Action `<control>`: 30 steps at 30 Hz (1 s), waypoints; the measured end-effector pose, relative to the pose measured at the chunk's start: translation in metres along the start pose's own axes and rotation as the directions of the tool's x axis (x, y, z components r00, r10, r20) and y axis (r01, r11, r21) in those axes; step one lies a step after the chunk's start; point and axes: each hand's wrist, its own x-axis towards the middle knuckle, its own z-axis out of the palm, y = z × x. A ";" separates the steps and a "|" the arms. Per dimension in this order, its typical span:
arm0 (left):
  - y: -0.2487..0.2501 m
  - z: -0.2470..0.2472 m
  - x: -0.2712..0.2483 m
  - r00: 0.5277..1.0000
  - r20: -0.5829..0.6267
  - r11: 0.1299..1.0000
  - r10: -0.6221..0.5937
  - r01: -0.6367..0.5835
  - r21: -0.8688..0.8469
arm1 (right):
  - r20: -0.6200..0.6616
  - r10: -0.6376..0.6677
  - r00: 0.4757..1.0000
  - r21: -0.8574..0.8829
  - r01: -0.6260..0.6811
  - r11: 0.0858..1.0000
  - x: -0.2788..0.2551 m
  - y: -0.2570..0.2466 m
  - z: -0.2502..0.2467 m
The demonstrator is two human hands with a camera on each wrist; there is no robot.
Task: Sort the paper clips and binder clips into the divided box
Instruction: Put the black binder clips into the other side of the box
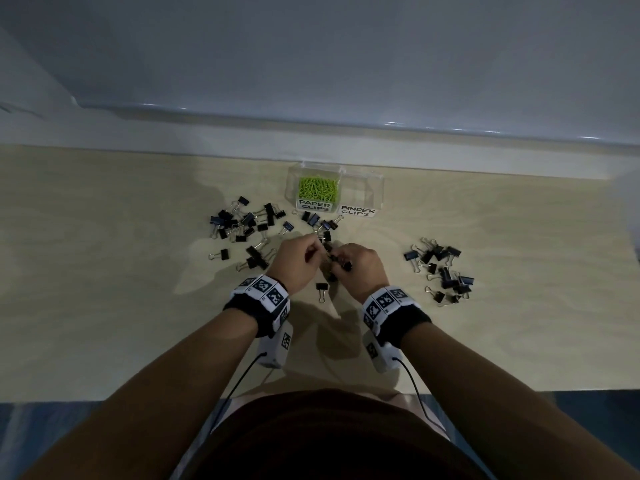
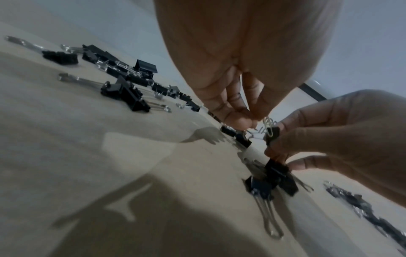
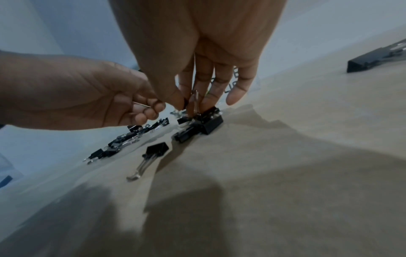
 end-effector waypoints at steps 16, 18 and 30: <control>0.032 -0.044 0.092 0.984 -0.177 0.978 -0.003 0.040 0.203 | -0.140 -0.109 0.984 -0.072 0.100 0.992 -0.029 0.037 -0.031; 0.026 -0.050 0.092 0.980 -0.195 0.956 0.035 0.025 0.294 | -0.274 0.001 0.962 -0.096 -0.029 0.995 -0.032 0.061 -0.048; -0.068 -0.080 0.020 0.880 -0.156 0.677 -0.449 0.449 0.582 | -0.102 0.550 0.829 -0.278 -0.555 0.784 -0.040 0.103 -0.054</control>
